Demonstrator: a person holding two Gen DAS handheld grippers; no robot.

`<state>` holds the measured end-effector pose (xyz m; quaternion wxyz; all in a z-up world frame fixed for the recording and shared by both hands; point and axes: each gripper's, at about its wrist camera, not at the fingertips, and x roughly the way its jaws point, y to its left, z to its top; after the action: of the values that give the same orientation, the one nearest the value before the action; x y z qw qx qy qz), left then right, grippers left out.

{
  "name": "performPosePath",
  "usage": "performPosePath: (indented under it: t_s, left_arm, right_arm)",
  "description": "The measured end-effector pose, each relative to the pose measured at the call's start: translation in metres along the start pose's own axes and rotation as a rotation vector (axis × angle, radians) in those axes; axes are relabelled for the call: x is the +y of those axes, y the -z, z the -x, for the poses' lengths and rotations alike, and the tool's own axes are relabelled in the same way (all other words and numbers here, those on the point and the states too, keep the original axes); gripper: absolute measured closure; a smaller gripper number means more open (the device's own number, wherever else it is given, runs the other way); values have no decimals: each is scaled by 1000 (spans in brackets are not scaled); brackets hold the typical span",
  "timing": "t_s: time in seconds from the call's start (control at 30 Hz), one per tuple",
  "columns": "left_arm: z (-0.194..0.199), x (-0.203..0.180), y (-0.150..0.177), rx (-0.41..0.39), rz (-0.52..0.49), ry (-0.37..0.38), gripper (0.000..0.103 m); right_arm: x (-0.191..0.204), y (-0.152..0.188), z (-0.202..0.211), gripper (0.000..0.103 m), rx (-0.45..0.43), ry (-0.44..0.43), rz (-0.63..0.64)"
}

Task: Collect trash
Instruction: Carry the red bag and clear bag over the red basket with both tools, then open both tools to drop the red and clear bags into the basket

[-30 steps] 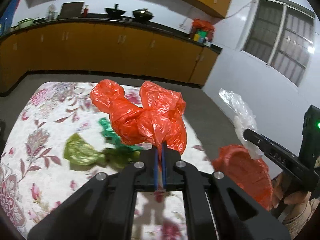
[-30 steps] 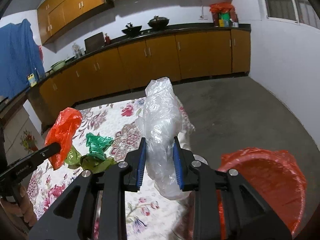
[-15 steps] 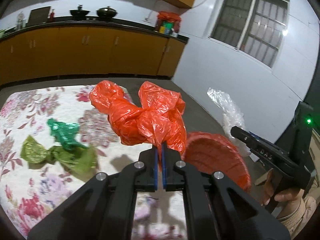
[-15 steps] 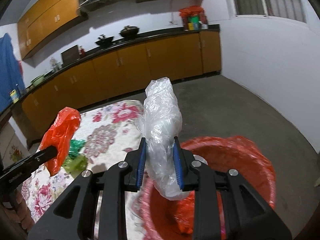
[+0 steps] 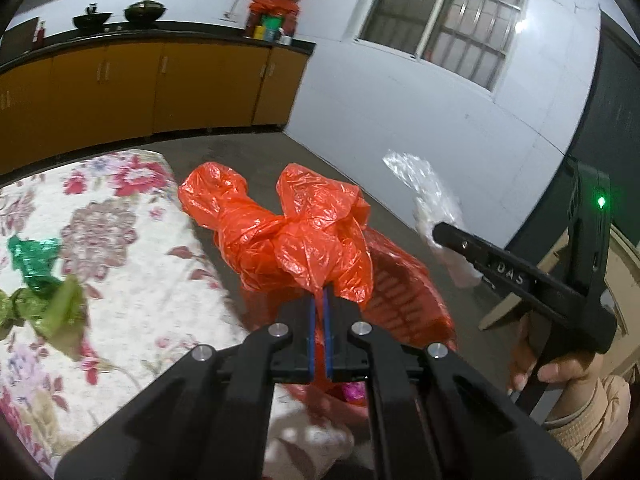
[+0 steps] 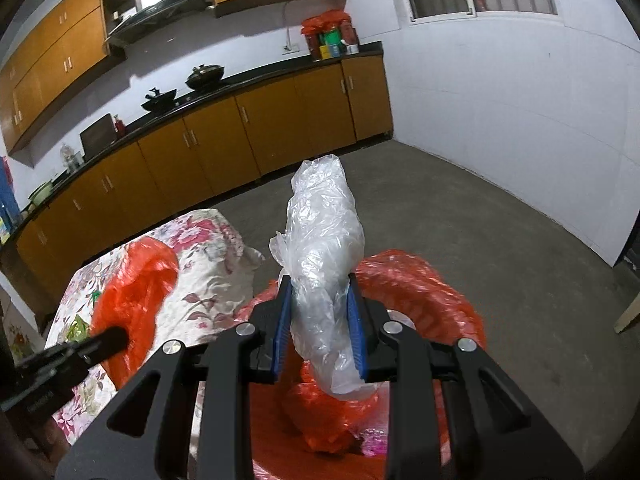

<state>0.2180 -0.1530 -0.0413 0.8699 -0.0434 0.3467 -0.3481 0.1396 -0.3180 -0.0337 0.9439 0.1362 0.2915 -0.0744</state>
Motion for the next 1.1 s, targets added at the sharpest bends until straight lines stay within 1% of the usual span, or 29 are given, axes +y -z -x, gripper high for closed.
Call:
performPosePath:
  t_s: [0.3, 0.4, 0.43, 0.47, 0.57, 0.67, 0.7, 0.87, 0.97, 1.07, 1.1]
  left_arm:
    - [-34, -26, 10, 67, -15, 63, 98]
    - [-45, -29, 13, 96, -11, 73, 94]
    - [-49, -29, 16, 106, -7, 73, 93]
    - [-52, -28, 18, 118, -4, 76, 89]
    - [-57, -24, 26, 138, 4, 61, 76]
    - [-56, -15, 31, 145, 19, 46, 71]
    - [-56, -11, 33, 146, 28, 41, 68]
    - [-47, 2, 35, 129, 56, 13, 63]
    - [-37, 10, 34, 105, 80, -14, 62]
    - [-20, 25, 34, 68, 103, -57, 62]
    - [-11, 32, 34, 47, 113, -86, 60]
  right_arm:
    - [-13, 2, 4, 75, -4, 14, -31]
    - [-15, 2, 0, 73, 11, 9, -35]
    - [-17, 3, -2, 69, 18, 5, -41]
    - [-18, 3, -3, 65, 25, 4, -46]
    - [-20, 6, -6, 57, 41, 7, -61]
    - [-23, 9, -7, 56, 47, 12, -67]
    - [-23, 9, -7, 56, 48, 12, -68]
    - [-13, 7, -6, 56, 42, 6, -40]
    - [-2, 4, -7, 56, 39, -12, -17]
    - [12, 1, -9, 56, 39, -39, 15]
    - [18, -1, -11, 56, 42, -50, 26]
